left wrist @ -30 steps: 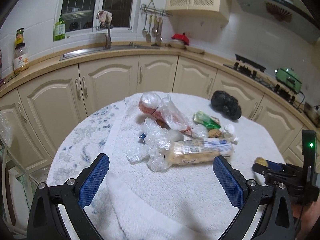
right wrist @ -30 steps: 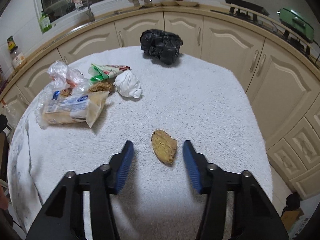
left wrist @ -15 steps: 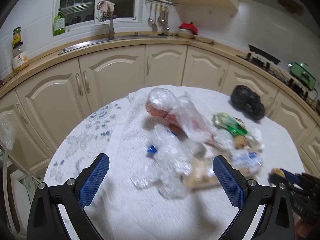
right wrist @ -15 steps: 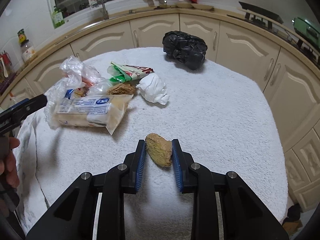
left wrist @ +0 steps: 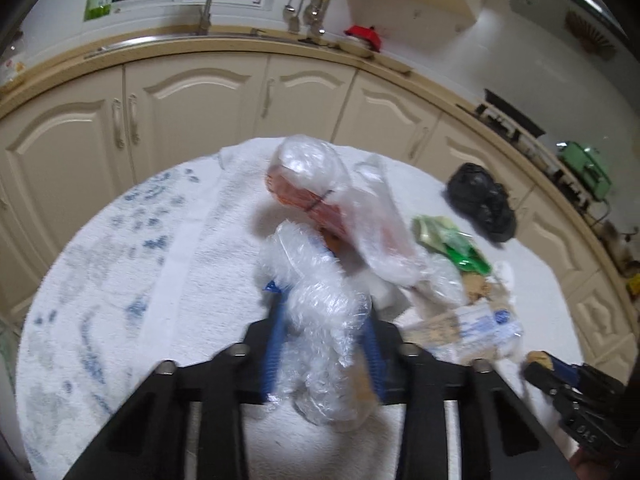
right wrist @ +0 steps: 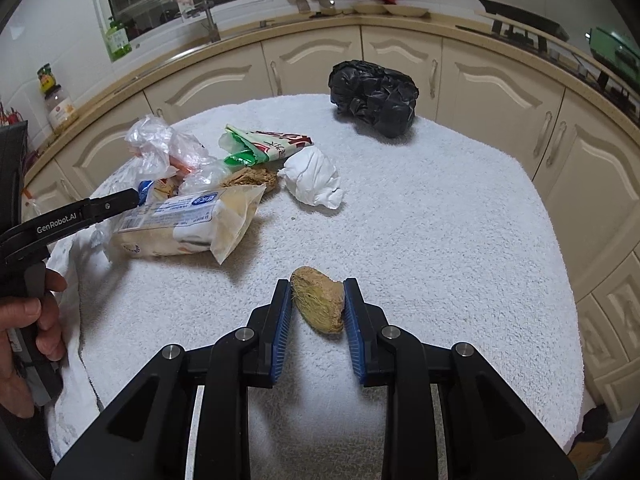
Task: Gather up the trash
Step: 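Grasp the clear bubble-wrap bag with the left tool while the right tool grasps the brown nut shell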
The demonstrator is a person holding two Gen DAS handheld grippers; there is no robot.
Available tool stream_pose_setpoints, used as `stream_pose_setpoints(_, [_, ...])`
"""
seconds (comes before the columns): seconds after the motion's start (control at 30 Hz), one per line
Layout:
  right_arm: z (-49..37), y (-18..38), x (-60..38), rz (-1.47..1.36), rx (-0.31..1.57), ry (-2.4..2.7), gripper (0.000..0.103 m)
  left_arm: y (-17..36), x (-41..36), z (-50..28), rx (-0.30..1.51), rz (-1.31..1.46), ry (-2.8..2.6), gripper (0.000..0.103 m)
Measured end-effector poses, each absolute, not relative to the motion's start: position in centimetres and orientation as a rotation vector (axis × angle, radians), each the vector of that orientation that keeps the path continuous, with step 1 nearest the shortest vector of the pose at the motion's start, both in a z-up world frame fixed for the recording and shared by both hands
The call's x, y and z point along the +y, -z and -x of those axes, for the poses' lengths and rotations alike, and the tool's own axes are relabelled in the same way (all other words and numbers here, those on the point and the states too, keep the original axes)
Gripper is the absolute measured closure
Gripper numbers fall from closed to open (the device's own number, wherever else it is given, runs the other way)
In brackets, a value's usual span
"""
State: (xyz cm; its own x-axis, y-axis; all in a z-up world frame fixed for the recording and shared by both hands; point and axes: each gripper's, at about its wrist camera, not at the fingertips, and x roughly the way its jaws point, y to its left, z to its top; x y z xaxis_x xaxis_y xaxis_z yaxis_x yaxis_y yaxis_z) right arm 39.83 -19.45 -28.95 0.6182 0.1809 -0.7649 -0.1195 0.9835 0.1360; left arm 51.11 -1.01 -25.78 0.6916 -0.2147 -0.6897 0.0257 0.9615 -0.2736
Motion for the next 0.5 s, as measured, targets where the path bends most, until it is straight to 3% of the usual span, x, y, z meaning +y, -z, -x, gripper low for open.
stream_pose_setpoints(0.5, [-35.3,25.5,-19.9,-0.11,0.793,-0.186,0.077,22.7,-2.3,-42.6,0.634,0.188,0.127,0.079])
